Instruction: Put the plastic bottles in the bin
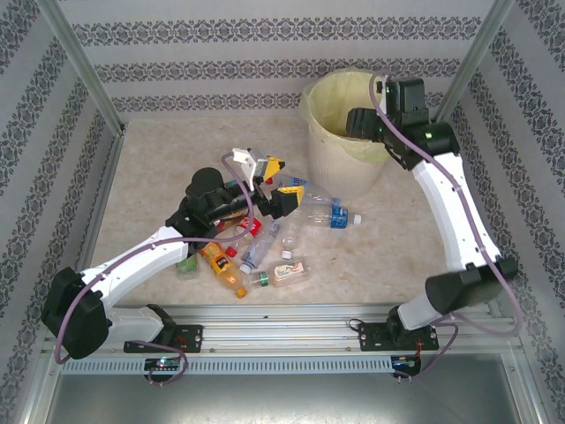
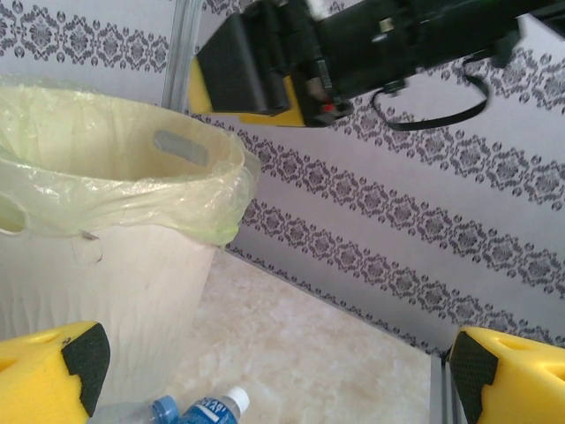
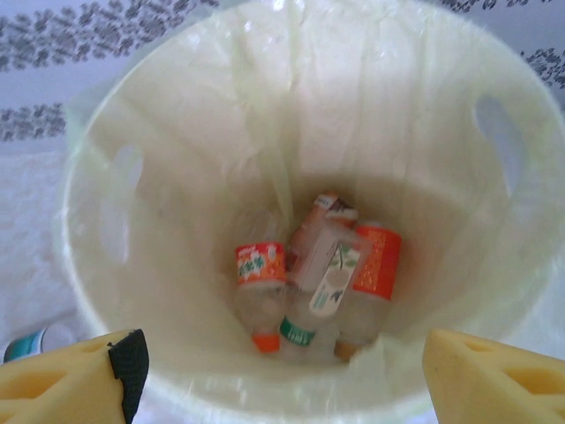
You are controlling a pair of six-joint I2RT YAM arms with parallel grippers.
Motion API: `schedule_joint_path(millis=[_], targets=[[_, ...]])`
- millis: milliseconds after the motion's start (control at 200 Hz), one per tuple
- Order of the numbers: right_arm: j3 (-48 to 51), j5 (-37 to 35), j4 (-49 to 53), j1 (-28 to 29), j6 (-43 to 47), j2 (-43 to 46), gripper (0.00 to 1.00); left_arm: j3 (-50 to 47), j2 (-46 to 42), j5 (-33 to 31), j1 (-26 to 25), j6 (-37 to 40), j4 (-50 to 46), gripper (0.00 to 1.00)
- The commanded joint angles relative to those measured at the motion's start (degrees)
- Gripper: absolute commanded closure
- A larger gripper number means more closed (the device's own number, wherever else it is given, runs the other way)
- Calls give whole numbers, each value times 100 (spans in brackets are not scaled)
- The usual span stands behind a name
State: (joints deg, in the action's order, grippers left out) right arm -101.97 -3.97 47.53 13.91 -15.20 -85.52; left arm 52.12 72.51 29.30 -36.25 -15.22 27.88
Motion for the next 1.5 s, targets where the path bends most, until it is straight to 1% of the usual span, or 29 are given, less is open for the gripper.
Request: schedule_joint_path(millis=[0,175,240,300,380,500,639,729,814,954,1089,1174,1264,1349,1494], targets=[[653,145,2,236,-25,535,18,175,-215,181,47,427,-386,0],[2056,398,-154,566,-557,1573,18,103,-517,229,46,697,-1285,0],[2512,409,-214,678,-734,1911,18,82,-718,221,39,871,-1865,0],[2884,563,-248,726,-835,2166,18,135,-886,202,26,1083,-2561,0],[3235,893,-253,763,-896,2465,17,256,-1070,167,12,1355,-3471,0],[3674,1617,-328,793,-948,2951,15,522,-1167,56,-20,1600,-4855,0],[3916,2161,-167,810,-943,3473,13,558,-1159,-177,-124,1651,-5731,0],[3975,2320,25,810,-964,3735,12,556,-1031,-357,-277,1658,-6067,1],[4065,2347,156,812,-1012,3996,11,537,-825,-529,-524,1701,-6283,2],[4224,2521,204,807,-1100,4326,9,593,-244,-1022,-1007,2002,-6595,3],[4346,2692,230,805,-1176,4563,8,768,417,-1522,-1323,2272,-6854,6],[4411,2691,276,801,-1182,4683,8,845,755,-1728,-1456,2419,-6977,8],[4482,2680,293,797,-1196,4774,8,864,1029,-1855,-1540,2488,-7066,13],[4524,2682,302,802,-1209,4823,8,888,1200,-2006,-1607,2477,-7223,14],[4537,2665,310,799,-1196,4842,8,819,1374,-2034,-1683,2432,-7451,18]])
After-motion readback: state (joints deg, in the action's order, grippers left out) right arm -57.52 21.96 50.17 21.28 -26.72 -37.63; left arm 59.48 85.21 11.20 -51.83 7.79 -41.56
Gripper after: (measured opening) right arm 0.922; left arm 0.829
